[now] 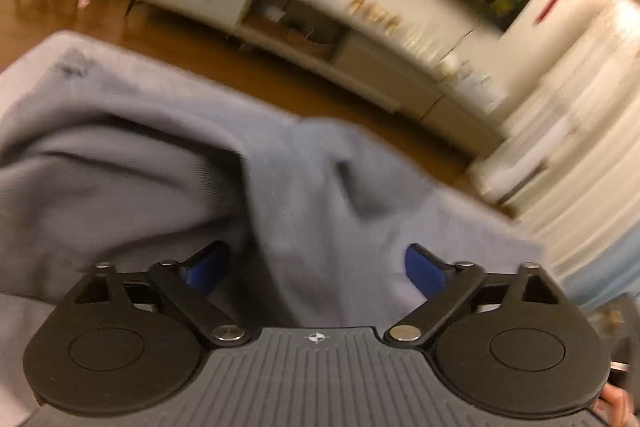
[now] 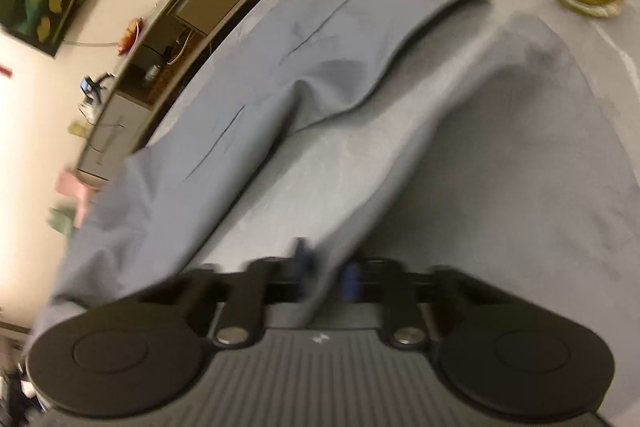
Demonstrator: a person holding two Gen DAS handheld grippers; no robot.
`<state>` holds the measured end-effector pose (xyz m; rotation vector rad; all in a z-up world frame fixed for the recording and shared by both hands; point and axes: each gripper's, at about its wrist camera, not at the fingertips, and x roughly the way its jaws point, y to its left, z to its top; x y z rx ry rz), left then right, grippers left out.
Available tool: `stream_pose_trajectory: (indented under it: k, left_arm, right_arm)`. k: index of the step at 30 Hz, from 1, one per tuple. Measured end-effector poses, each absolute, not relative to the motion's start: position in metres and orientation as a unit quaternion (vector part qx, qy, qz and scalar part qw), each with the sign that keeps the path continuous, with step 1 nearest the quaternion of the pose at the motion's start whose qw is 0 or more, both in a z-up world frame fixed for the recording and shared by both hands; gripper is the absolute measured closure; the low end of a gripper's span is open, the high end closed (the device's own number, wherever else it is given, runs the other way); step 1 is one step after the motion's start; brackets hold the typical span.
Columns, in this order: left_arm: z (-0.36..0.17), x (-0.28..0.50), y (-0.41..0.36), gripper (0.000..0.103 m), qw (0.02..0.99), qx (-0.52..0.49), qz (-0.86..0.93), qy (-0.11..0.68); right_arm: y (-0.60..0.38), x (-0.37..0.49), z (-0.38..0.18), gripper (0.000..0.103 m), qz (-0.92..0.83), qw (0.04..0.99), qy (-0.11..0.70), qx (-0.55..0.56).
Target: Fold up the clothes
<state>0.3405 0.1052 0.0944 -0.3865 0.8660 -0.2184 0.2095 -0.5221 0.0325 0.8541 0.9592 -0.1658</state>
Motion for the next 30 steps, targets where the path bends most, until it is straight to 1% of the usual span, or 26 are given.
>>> stream_pose_trajectory:
  k: [1,2,3,5,7,8,9,10,11,13,14,16,18,20,21,22,23,24,26,27,28,29,30]
  left_arm:
    - [0.087,0.356,0.104,0.103,0.877,-0.191,-0.094,0.43]
    - [0.09,0.367,0.111,0.103,0.875,-0.215,-0.091,0.423]
    - [0.1,0.374,0.123,0.103,0.88,-0.248,-0.093,0.395]
    - [0.14,0.366,0.148,0.103,0.891,-0.302,-0.125,0.315]
    - [0.181,0.334,0.173,0.103,0.896,-0.333,-0.175,0.237]
    - [0.193,0.311,0.181,0.103,0.898,-0.333,-0.198,0.208]
    - [0.197,0.284,0.187,0.103,0.903,-0.32,-0.217,0.188]
    - [0.201,0.256,0.192,0.103,0.907,-0.308,-0.235,0.168]
    - [0.194,0.233,0.195,0.103,0.906,-0.301,-0.244,0.17]
    - [0.151,0.198,0.193,0.103,0.897,-0.294,-0.235,0.232]
    - [0.122,0.189,0.186,0.103,0.89,-0.284,-0.222,0.279]
    - [0.069,0.173,0.172,0.103,0.872,-0.262,-0.198,0.362]
    - [0.037,0.168,0.16,0.103,0.86,-0.243,-0.185,0.409]
    - [0.028,0.167,0.154,0.103,0.859,-0.224,-0.188,0.42]
    - [0.028,0.166,0.155,0.102,0.864,-0.215,-0.183,0.416]
    - [0.029,0.165,0.155,0.099,0.869,-0.206,-0.179,0.413]
    - [0.03,0.163,0.156,0.094,0.874,-0.197,-0.174,0.409]
    - [0.03,0.162,0.156,0.09,0.876,-0.195,-0.171,0.406]
    - [0.03,0.161,0.158,0.088,0.877,-0.201,-0.162,0.406]
    - [0.031,0.16,0.156,0.084,0.88,-0.195,-0.152,0.406]
    - [0.032,0.159,0.154,0.083,0.881,-0.193,-0.143,0.408]
    - [0.034,0.157,0.153,0.083,0.881,-0.195,-0.139,0.408]
    - [0.038,0.153,0.15,0.082,0.883,-0.197,-0.14,0.403]
  right_arm:
    - [-0.516,0.215,0.039,0.101,-0.076,0.81,0.437,0.384]
    - [-0.511,0.219,0.047,0.101,-0.074,0.822,0.425,0.372]
    - [-0.513,0.219,0.065,0.101,-0.065,0.836,0.396,0.375]
    - [-0.513,0.208,0.11,0.102,-0.037,0.869,0.315,0.379]
    - [-0.513,0.174,0.156,0.102,-0.004,0.896,0.24,0.375]
    - [-0.515,0.148,0.174,0.102,0.011,0.903,0.206,0.377]
    - [-0.52,0.122,0.184,0.102,0.027,0.907,0.179,0.38]
    - [-0.523,0.099,0.186,0.102,0.035,0.907,0.169,0.384]
    - [-0.526,0.076,0.186,0.102,0.039,0.907,0.162,0.387]
    - [-0.525,0.041,0.162,0.102,0.007,0.908,0.187,0.375]
    - [-0.527,0.034,0.144,0.102,-0.018,0.901,0.213,0.377]
    - [-0.535,0.035,0.096,0.101,-0.07,0.872,0.274,0.4]
    - [-0.541,0.04,0.052,0.101,-0.124,0.841,0.331,0.409]
    - [-0.544,0.043,0.023,0.098,-0.162,0.816,0.373,0.412]
    - [-0.544,0.04,0.021,0.096,-0.169,0.811,0.374,0.417]
    - [-0.544,0.038,0.026,0.093,-0.172,0.816,0.366,0.412]
    - [-0.542,0.036,0.034,0.088,-0.18,0.824,0.357,0.401]
    - [-0.545,0.034,0.035,0.086,-0.197,0.825,0.352,0.396]
    - [-0.551,0.031,0.037,0.086,-0.229,0.824,0.343,0.388]
    - [-0.559,0.032,0.032,0.086,-0.239,0.814,0.348,0.398]
    - [-0.562,0.032,0.029,0.094,-0.247,0.81,0.354,0.397]
    - [-0.564,0.033,0.027,0.094,-0.254,0.805,0.36,0.396]
    - [-0.565,0.036,0.03,0.092,-0.258,0.805,0.364,0.391]
